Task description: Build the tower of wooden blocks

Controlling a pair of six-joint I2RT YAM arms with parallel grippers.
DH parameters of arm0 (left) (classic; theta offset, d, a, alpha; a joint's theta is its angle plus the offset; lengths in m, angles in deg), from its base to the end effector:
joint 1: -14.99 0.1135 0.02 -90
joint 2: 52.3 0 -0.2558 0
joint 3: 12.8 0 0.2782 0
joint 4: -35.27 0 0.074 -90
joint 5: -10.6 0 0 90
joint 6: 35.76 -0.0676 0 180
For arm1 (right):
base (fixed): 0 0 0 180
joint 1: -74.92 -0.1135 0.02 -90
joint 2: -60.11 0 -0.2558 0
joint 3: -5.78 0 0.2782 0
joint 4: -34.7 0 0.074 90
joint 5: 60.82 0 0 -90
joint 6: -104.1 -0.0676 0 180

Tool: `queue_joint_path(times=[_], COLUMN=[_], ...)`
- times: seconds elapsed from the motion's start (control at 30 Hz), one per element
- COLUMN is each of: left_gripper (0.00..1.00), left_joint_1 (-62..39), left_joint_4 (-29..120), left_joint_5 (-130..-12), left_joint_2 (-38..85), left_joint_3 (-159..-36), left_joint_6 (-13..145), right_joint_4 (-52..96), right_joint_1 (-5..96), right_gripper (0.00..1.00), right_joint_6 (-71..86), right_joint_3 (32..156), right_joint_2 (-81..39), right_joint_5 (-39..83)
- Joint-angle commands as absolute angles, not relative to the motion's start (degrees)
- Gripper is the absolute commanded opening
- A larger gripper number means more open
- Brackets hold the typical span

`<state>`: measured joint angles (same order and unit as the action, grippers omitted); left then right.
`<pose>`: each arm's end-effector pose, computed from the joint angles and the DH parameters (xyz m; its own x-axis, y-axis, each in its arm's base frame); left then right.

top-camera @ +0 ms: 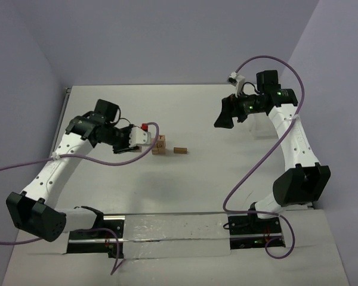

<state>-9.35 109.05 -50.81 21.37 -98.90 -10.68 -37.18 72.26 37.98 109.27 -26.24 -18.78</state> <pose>0.2451 -0.1464 0.3018 0.1782 0.7923 -0.5836 0.9662 -0.0286 0.2562 0.3357 0.0659 0.3534 -0.5599 -0.2974 -0.7734 -0.7502 0.5781 0.3208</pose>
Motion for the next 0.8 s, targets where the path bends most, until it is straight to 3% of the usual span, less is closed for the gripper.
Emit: queue_joint_path(times=[0.0, 0.3, 0.77], left_gripper=[0.07, 0.14, 0.2], left_joint_1=[-1.42, -0.21, -3.11], left_joint_4=[114.93, 112.71, 106.26], left_joint_5=[-47.99, -45.25, -45.03], left_joint_2=[25.2, 37.8, 44.03], left_joint_3=[-104.14, -111.18, -112.97], left_joint_6=[-16.76, -19.5, -16.52], right_joint_4=[-38.65, -38.93, -40.42], right_joint_1=[70.56, 68.58, 67.45], right_gripper=[1.0, 1.0, 1.0], right_joint_6=[38.71, 38.73, 39.59], right_joint_3=[113.28, 113.33, 115.09], right_joint_2=[-27.58, -28.86, -31.73], right_joint_5=[-18.48, -15.61, -15.2])
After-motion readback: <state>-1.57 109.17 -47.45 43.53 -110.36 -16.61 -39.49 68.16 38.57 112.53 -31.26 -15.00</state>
